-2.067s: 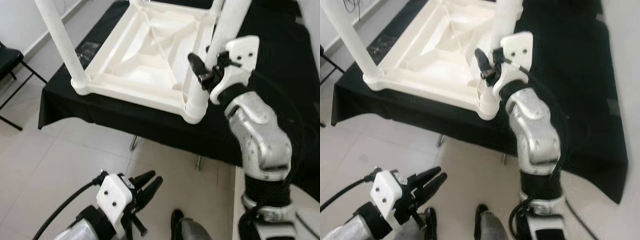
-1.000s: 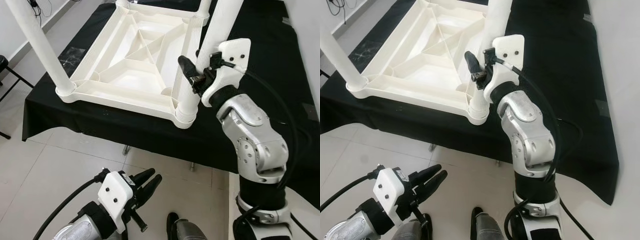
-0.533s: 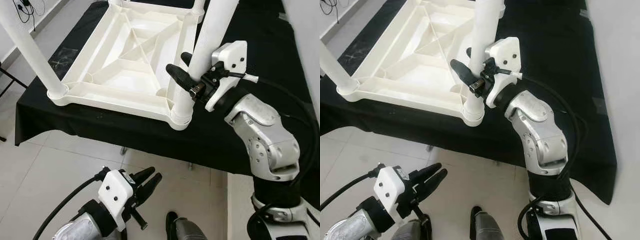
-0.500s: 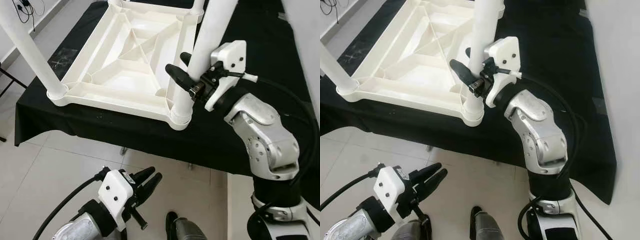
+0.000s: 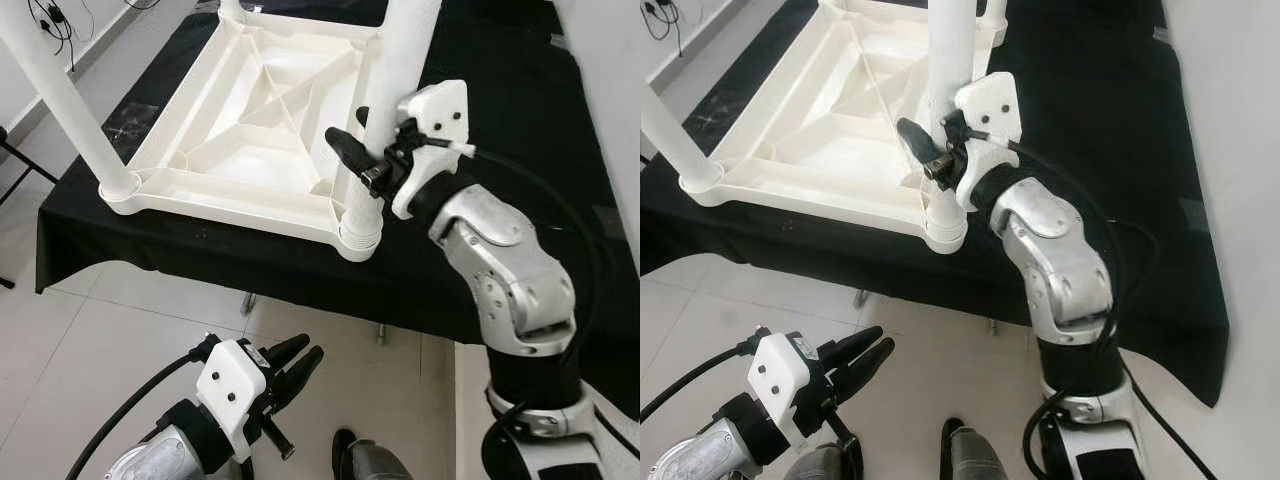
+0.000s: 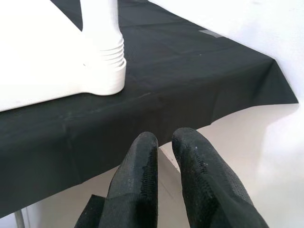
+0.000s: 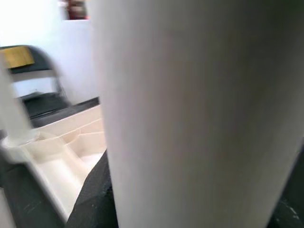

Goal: Building children table

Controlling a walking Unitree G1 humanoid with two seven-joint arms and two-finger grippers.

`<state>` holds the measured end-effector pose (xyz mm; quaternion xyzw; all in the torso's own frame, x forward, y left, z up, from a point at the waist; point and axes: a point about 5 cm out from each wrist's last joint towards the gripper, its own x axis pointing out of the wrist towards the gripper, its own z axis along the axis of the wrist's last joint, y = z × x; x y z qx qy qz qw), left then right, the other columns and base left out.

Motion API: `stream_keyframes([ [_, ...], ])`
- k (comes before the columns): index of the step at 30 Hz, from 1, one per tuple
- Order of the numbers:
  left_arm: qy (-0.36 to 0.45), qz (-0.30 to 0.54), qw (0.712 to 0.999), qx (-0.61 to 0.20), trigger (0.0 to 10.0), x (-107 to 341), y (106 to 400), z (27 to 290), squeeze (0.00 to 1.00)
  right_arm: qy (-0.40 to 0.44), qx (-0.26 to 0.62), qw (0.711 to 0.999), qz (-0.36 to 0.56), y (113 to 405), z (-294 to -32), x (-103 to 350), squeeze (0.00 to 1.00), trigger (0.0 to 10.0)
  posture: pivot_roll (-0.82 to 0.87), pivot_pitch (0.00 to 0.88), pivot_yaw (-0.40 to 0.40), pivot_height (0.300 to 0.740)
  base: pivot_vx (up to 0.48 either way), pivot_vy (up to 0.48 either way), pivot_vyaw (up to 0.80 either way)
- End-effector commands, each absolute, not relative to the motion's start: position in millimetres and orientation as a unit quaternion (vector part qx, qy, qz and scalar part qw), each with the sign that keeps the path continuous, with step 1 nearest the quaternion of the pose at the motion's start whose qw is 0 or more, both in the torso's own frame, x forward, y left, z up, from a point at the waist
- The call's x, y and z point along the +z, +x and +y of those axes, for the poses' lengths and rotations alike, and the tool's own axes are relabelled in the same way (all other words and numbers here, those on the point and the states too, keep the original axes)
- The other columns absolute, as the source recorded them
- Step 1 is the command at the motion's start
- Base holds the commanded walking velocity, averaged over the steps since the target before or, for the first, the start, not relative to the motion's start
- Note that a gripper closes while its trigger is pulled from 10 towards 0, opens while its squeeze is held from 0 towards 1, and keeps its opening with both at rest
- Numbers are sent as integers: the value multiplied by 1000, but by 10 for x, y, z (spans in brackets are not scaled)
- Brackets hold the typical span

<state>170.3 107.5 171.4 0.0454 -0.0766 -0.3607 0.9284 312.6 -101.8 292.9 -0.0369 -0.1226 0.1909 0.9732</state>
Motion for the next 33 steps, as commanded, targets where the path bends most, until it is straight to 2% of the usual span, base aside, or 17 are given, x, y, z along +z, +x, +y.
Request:
stream_keyframes([
  [1, 43, -64, 933, -351, 10000, 1675, 1701, 1096, 0, -32, 72, 995, 64, 3165, -1252, 2174, 0, 10000, 6, 319, -62, 740, 0, 0, 0],
  [7, 67, -72, 953, -287, 10000, 1752, 1858, 1281, 0, 2, 52, 996, 74, 3002, -1172, 2047, 0, 10000, 15, 310, -54, 740, 0, 0, 0],
  [8, 85, -86, 960, -253, 10000, 1830, 1974, 1404, 0, 9, 48, 996, 73, 2975, -1156, 2026, 0, 10000, 21, 309, -52, 740, 0, 0, 0],
  [10, 85, -86, 960, -253, 10000, 1830, 1974, 1404, 0, 9, 48, 996, 73, 2975, -1156, 2026, 0, 10000, 21, 309, -52, 740, 0, 0, 0],
  [11, 105, -109, 963, -222, 10000, 1959, 2114, 1540, 0, 13, 47, 996, 75, 2963, -1135, 2012, 0, 10000, 26, 303, -50, 740, 0, 0, 0],
  [12, 105, -109, 963, -222, 10000, 1959, 2114, 1540, 0, 13, 47, 996, 75, 2963, -1135, 2012, 0, 10000, 26, 303, -50, 740, 0, 0, 0],
  [14, 130, -182, 955, -193, 10000, 2438, 2458, 1741, 0, 11, 57, 996, 73, 3003, -1080, 2017, 0, 10000, 33, 284, -43, 740, 0, 0, 0],
  [15, 130, -182, 955, -193, 10000, 2438, 2458, 1741, 0, 11, 57, 996, 73, 3003, -1080, 2017, 0, 10000, 33, 284, -43, 740, 0, 0, 0],
  [17, 136, -232, 943, -196, 10000, 2800, 2616, 1772, 0, 10, 56, 996, 69, 3032, -1045, 2044, 0, 10000, 35, 279, -41, 740, 0, 0, 0],
  [20, 131, -239, 942, -196, 10000, 2856, 2642, 1769, 0, 11, 52, 996, 67, 3032, -1039, 2050, 0, 10000, 35, 279, -41, 740, 0, 0, 0],
  [21, 107, -270, 922, -255, 10000, 3138, 2732, 1622, 0, 9, 61, 996, 61, 3076, -1017, 2084, 0, 10000, 34, 262, -38, 740, 0, 0, 0],
  [22, 107, -270, 922, -255, 10000, 3138, 2732, 1622, 0, 9, 61, 996, 61, 3076, -1017, 2084, 0, 10000, 34, 262, -38, 740, 0, 0, 0],
  [23, 75, -312, 873, -367, 10000, 3607, 2763, 1352, 0, 4, 79, 996, 50, 3153, -977, 2142, 0, 10000, 35, 253, -36, 740, 0, 0, 0],
  [25, 46, -326, 837, -437, 10000, 3857, 2732, 1208, 0, 4, 85, 995, 45, 3190, -960, 2169, 0, 10000, 38, 248, -33, 740, 0, 0, 0],
  [26, 35, -327, 826, -458, 10000, 3915, 2723, 1176, 1000, 4, 86, 995, 44, 3200, -955, 2173, 0, 10000, 40, 245, -32, 740, 0, 0, 0],
  [30, -8, -325, 791, -518, 10000, 4163, 2779, 1075, 1000, 6, 95, 995, 38, 3223, -891, 2198, 0, 10000, 40, 238, -27, 740, 0, 0, 0],
  [33, -17, -317, 782, -536, 10000, 4264, 2833, 1038, 1000, 7, 101, 994, 35, 3226, -852, 2210, 0, 10000, 42, 234, -24, 740, 0, 0, 0],
])
